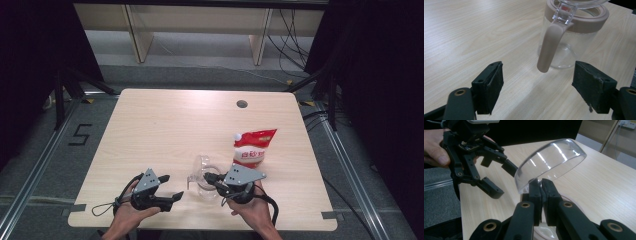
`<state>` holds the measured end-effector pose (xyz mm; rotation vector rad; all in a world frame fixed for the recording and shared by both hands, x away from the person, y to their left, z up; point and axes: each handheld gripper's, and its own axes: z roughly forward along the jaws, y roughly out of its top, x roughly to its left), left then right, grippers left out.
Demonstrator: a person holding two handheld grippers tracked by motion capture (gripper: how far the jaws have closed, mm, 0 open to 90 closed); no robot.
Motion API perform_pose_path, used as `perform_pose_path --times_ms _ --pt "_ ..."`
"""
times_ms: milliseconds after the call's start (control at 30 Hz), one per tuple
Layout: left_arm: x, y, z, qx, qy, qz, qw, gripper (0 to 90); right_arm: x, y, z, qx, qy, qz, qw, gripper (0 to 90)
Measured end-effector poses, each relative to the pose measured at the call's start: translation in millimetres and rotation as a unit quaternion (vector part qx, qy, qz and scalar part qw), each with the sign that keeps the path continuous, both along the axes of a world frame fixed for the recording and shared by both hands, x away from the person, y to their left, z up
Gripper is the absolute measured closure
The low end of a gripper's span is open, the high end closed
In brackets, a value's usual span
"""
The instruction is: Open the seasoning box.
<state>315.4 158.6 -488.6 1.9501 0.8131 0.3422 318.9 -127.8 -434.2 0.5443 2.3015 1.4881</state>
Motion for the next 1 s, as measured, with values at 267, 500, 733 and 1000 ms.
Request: perform_pose_path --times_ms 267,500,733,1000 --pt "1.2 1.3 -0.3 -0.006 -0.003 0.007 0.9999 23.4 -0.6 7.8 -1.7 -0.003 0.0 0.015 0.9999 85.8" --pt "0.3 1.7 0.0 -0.012 0.001 0.024 0.9996 23.4 -2.6 13.9 -2.7 -0.003 0.004 0.022 0.9998 85.0" --pt "1.9 4.1 0.1 -0.011 -0.007 0.022 0.9997 23.3 -2.4 16.8 -3.6 -0.005 0.004 0.026 0.9996 84.4" --pt "2.0 4.8 0.2 -0.008 -0.009 0.023 0.9997 23.0 -1.8 10.9 -3.3 -0.004 0.004 0.016 0.9999 80.9"
